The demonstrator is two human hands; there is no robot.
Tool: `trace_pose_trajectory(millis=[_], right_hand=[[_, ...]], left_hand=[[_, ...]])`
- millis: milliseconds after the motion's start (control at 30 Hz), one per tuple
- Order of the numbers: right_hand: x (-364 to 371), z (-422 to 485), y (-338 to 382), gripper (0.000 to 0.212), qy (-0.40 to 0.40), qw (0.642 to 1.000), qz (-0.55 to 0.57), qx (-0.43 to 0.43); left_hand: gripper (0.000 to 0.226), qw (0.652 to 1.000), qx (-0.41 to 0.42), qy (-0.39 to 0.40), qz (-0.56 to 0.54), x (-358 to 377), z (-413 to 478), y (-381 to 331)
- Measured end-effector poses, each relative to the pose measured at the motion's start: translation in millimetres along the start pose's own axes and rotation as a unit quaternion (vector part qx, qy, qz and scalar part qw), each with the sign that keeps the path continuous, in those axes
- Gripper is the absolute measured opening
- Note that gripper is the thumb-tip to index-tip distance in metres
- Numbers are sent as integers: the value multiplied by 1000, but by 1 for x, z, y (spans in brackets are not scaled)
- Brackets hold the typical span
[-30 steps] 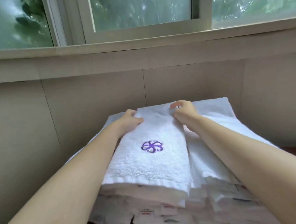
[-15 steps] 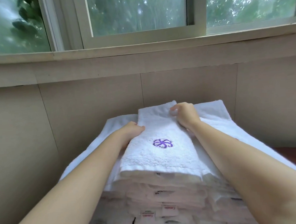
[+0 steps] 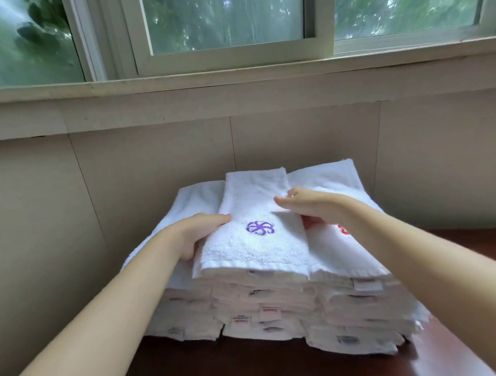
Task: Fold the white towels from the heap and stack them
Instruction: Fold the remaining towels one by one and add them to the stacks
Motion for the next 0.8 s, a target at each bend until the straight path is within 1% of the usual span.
trace_pose_trajectory(millis=[67,133,167,200,267,300,367,433,467,500,567,600,633,700,733,767,800], right_hand=[[11,-25,1,56,83,996,34,28],[20,-44,4,55,133,989,52,43],[21,-48,7,55,131,989,59,39],[19,-49,9,56,110,992,60,27],[9,-50,17,56,40,998,39,-13],[5,-52,20,52,8,999,19,-35],[6,-55,19,36,-19,998,-15,-58],[14,-54,12,21,-4,997,-50,-51],[18,-54,8,17,11,998,-54,-36],[20,-55,4,18,28,999,-43,-11],[25,-63,-5,31,74,996,4,56],[25,-68,-6,37,93,993,4,75],[24,-71,-7,42,108,990,-26,83],[17,-75,-4,45,117,983,-120,81],[10,-73,0,42,98,980,-162,64],[0,-67,8,34,50,979,-197,31],[-12,-62,17,28,-18,975,-220,-10]], left_hand=[[37,997,-8,63,-38,10,-23,8],[35,994,1,94,-52,19,-42,11],[33,994,9,91,-65,23,-48,10],[31,993,15,82,-86,27,-51,8],[32,993,16,30,-109,30,-52,6],[33,995,16,4,-99,31,-52,5],[36,998,17,-37,-51,33,-51,5],[37,998,5,-69,9,26,-48,10],[35,996,-3,-74,44,22,-48,12],[29,994,-10,-71,77,19,-49,13],[16,991,-30,-57,122,13,-52,14],[16,989,-41,-44,133,11,-55,14],[22,987,-50,-35,150,9,-59,12],[46,972,-70,-40,220,2,-65,7],[57,956,-70,-58,279,-3,-65,2],[65,931,-52,-95,347,-9,-63,-9],[68,903,-10,-143,406,-13,-59,-24]])
Point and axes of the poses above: each hand's wrist, its own z-axis towards the middle knuckle, its own x-axis out of the palm, y = z × x, the point moved 10 cm from there along z, towards the middle knuckle, and after that the axes turned 11 degrees about z, right-handed, at the moved point
